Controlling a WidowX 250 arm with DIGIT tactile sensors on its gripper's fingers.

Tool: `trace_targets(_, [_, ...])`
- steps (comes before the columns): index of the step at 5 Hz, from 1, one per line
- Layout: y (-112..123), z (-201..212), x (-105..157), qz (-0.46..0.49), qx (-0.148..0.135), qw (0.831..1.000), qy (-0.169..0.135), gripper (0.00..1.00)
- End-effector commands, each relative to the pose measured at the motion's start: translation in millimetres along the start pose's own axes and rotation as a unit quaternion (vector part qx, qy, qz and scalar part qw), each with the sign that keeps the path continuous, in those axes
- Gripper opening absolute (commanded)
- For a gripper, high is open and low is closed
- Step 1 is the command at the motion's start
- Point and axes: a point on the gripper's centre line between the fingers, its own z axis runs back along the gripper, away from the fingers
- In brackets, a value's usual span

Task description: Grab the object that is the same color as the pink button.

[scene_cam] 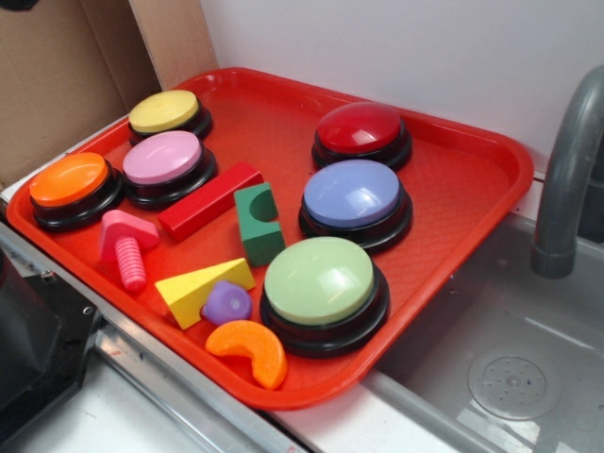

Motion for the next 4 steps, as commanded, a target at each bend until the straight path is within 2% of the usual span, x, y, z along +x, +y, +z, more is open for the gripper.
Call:
trace_targets(1, [0, 0, 0, 0.0, 0.0, 1.0, 0.0, 1.0])
trace_targets(2, [11, -31, 3, 0.018, -0.006, 1.0, 0.011, 1.0])
trace_targets(3, [18, -57, 4, 0.029, 0.007, 0.999, 0.019, 1.0])
trace_targets(4, [26, -94, 7, 0.041, 0.006, 0.999, 0.015, 1.0])
